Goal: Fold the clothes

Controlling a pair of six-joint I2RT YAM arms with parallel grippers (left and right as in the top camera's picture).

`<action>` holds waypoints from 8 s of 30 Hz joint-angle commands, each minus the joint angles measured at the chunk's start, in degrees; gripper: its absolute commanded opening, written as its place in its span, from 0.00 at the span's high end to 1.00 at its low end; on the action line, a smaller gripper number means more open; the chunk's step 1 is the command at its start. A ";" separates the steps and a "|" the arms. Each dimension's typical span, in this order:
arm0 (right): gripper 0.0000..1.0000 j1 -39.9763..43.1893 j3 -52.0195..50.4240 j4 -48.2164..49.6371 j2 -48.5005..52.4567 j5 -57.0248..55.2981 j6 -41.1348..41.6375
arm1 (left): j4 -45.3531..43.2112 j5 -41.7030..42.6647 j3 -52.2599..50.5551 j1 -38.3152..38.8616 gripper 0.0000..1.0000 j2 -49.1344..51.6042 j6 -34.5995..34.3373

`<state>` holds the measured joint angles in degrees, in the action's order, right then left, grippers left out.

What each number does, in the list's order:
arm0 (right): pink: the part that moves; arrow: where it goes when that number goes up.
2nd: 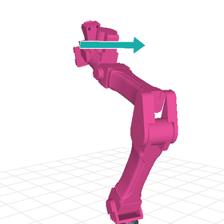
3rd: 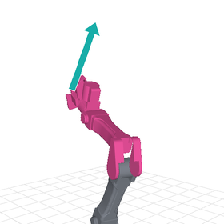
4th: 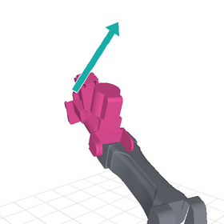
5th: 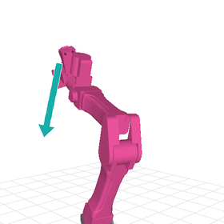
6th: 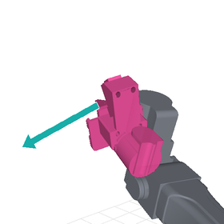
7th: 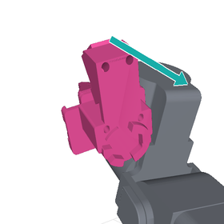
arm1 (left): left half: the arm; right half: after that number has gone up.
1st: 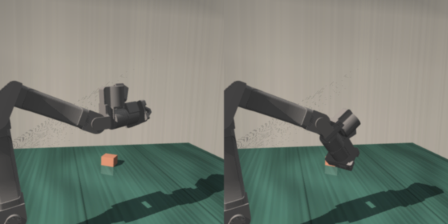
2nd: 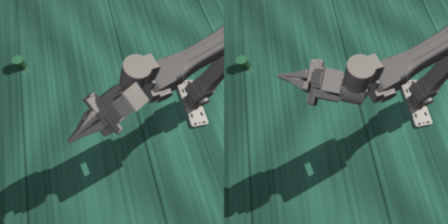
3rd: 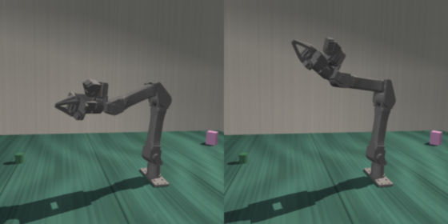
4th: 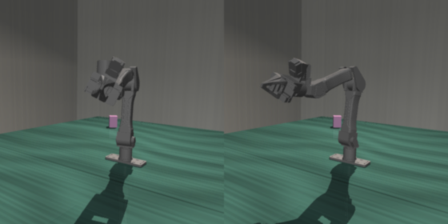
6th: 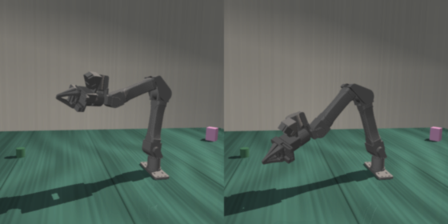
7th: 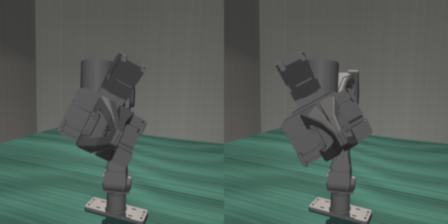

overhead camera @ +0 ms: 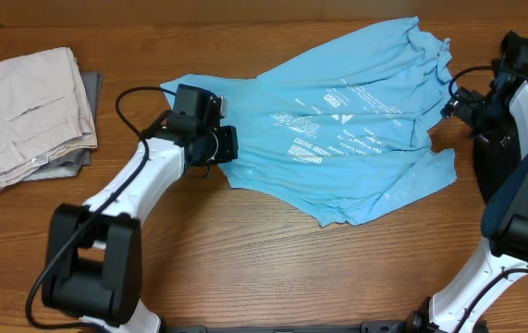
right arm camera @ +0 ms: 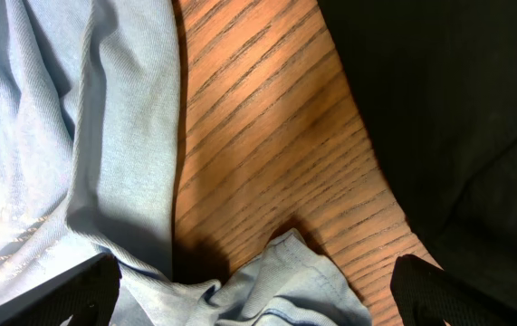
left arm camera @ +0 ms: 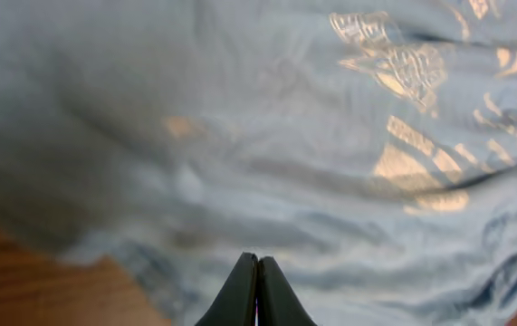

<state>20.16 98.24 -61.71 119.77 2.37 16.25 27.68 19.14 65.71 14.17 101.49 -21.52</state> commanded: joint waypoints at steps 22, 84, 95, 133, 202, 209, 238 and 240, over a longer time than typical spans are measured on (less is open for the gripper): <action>0.00 -0.11 0.59 0.13 -0.81 -0.17 -0.15 | 7.17 -3.04 -0.09 3.74 0.96 8.87 -3.82; 0.00 -0.11 0.59 0.57 -0.81 -0.20 -0.15 | 12.02 -24.63 18.32 -7.58 0.96 17.64 1.01; 0.00 -0.11 0.59 0.57 -0.81 -0.20 -0.15 | 6.80 -31.65 18.32 -8.57 0.96 25.49 5.07; 0.00 -0.11 0.59 0.57 -0.81 -0.20 -0.15 | 19.63 -9.14 38.99 -7.80 0.69 8.94 12.52; 0.00 -0.11 0.59 0.57 -0.81 -0.20 -0.15 | 22.80 -7.54 37.55 30.49 0.55 27.63 31.82; 0.00 -0.13 0.59 0.57 -0.81 -0.17 -0.15 | 22.01 -7.54 35.60 30.42 0.62 27.63 31.82; 0.00 -0.11 0.59 0.57 -0.81 -0.17 -0.15 | 17.88 -7.54 31.19 30.49 0.62 27.63 31.58; 0.00 -0.11 0.59 0.57 -0.81 -0.20 -0.15 | 17.81 -7.52 31.28 30.47 0.64 27.63 31.58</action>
<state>20.16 98.24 -61.32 119.77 2.35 16.25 45.69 11.75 97.21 44.82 128.49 10.48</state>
